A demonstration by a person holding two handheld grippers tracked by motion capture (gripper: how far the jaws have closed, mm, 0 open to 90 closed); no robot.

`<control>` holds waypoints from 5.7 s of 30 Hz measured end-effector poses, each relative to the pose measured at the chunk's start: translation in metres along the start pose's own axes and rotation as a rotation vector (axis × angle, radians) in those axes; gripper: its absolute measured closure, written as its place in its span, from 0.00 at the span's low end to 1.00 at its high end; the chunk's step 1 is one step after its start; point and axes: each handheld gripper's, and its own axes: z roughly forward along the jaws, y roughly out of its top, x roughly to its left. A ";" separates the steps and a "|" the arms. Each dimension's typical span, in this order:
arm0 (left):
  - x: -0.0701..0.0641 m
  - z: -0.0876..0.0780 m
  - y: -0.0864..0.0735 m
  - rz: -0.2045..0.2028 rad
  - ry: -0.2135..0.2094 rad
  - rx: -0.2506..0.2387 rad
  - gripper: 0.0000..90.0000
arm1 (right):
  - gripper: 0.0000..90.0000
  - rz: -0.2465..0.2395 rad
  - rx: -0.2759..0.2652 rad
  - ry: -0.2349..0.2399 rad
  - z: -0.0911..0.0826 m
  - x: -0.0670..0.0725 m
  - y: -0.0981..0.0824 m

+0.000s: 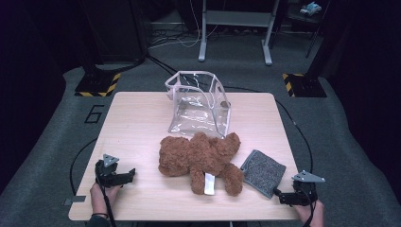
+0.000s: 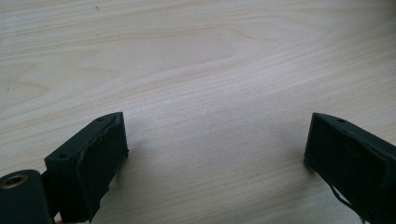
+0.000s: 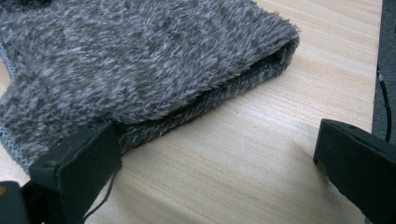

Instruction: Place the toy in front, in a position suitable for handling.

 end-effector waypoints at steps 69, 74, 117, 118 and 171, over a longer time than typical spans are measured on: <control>0.000 -0.001 0.000 0.017 -0.004 0.003 0.09 | 0.24 -0.060 0.127 0.059 0.045 0.036 0.070; 0.000 -0.001 0.000 0.017 -0.005 0.003 0.09 | 0.45 -0.056 0.097 0.057 0.041 0.034 0.068; 0.000 -0.001 0.000 0.014 -0.004 0.004 0.09 | 0.81 0.107 -0.023 -0.073 0.014 0.018 0.108; 0.000 -0.001 0.000 0.013 -0.005 0.005 0.09 | 0.81 0.115 -0.026 -0.087 0.015 0.016 0.110; -0.001 0.000 0.000 0.003 -0.003 -0.007 0.09 | 0.15 0.129 -0.007 -0.072 0.012 0.031 0.114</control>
